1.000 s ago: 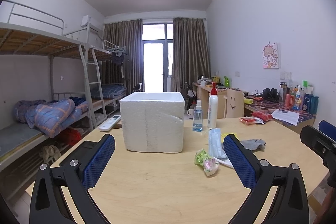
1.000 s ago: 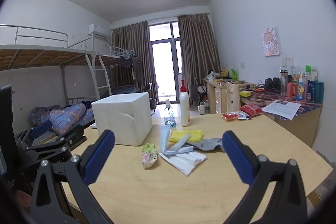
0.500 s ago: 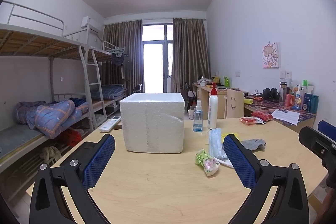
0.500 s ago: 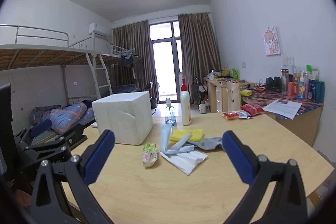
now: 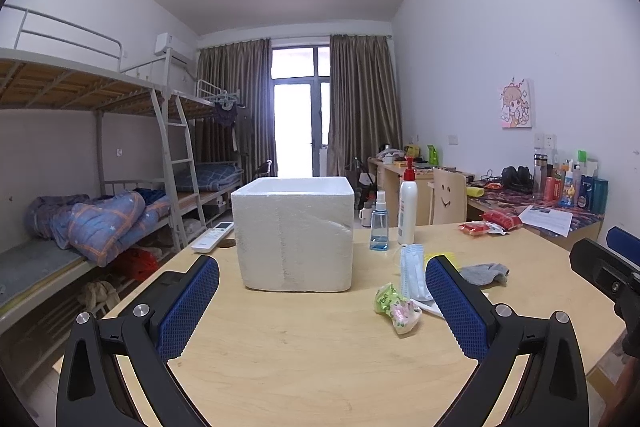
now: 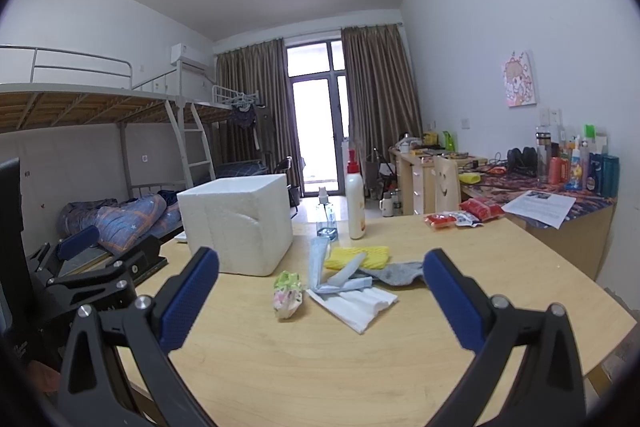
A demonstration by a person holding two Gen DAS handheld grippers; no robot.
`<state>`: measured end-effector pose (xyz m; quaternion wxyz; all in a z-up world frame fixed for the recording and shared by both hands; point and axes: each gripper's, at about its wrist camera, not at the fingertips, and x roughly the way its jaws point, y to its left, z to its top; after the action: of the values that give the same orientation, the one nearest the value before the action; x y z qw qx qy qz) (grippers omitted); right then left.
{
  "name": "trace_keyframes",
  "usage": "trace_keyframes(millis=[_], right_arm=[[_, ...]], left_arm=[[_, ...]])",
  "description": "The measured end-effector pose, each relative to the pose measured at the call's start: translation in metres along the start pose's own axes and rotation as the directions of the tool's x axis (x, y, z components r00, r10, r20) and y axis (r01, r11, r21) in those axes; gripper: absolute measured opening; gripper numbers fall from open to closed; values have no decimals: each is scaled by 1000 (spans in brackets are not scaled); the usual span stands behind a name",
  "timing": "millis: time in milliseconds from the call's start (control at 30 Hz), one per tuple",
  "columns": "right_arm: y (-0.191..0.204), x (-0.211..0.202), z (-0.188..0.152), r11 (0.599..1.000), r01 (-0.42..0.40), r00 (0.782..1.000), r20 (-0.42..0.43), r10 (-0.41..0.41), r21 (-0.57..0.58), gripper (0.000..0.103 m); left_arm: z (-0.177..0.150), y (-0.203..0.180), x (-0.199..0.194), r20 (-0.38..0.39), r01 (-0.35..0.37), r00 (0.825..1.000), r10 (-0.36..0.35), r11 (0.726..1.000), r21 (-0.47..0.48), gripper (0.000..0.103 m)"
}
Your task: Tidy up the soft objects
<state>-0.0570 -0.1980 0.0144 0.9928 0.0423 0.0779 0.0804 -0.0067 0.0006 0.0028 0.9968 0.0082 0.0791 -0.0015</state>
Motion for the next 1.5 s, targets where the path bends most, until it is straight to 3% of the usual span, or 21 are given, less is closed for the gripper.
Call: trace_keyframes(millis=[533, 1033, 1267, 1500], right_arm=[[8, -2, 2, 1000, 6, 1000, -5, -6, -17, 103], [6, 27, 8, 999, -10, 996, -90, 6, -42, 103], [0, 51, 11, 999, -6, 987, -163, -2, -47, 103], [-12, 81, 11, 999, -11, 964, -265, 1, -37, 103]], left_arm=[[2, 4, 5, -2, 26, 1000, -26, 1000, -4, 103], [7, 1, 46, -112, 66, 992, -66, 998, -11, 103], [10, -7, 79, -192, 103, 976, -104, 995, -17, 103], [7, -25, 126, -317, 139, 939, -134, 990, -6, 103]])
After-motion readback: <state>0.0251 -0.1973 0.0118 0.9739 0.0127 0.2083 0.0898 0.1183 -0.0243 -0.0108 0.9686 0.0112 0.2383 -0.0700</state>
